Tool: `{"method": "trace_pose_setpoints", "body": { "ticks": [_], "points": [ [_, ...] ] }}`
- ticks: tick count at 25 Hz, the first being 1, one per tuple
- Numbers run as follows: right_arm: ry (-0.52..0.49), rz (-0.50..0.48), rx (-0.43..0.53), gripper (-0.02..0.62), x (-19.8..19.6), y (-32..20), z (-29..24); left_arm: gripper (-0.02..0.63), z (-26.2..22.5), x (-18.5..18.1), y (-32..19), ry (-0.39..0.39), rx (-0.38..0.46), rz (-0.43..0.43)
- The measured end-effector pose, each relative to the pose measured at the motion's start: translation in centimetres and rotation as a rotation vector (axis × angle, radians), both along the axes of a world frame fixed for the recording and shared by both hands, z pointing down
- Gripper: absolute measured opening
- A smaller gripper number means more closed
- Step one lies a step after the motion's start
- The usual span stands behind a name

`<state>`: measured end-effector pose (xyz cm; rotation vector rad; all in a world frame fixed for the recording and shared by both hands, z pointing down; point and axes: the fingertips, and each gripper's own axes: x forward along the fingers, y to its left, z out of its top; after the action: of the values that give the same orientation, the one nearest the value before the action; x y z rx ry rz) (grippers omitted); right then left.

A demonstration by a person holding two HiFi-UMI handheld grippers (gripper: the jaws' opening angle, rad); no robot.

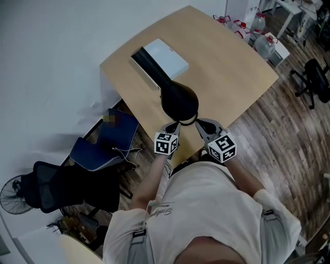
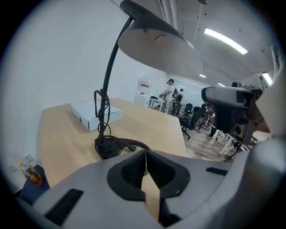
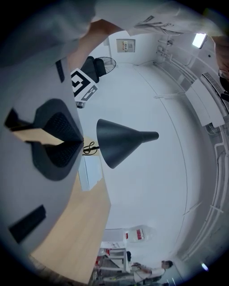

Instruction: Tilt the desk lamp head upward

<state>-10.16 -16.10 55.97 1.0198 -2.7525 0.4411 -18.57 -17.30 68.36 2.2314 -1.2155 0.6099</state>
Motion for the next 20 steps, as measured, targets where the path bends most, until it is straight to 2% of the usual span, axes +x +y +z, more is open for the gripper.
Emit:
{"method": "trace_pose_setpoints", "body": {
  "ticks": [8,14,20],
  "points": [
    [0.004,-0.006,0.011,-0.005,-0.2,-1.2,1.0,0.015,6.1,0.7,-1.7,-0.03,-0.105,0.028],
    [-0.008,-0.028,0.011,-0.005,-0.6,-1.5,1.5,0.015,8.3,1.2,-2.9,-0.051,-0.134,0.045],
    [-0.019,-0.043,0.007,-0.005,-0.5,-1.7,1.6,0.015,10.3,1.1,-3.0,-0.116,-0.174,0.052]
  ]
}}
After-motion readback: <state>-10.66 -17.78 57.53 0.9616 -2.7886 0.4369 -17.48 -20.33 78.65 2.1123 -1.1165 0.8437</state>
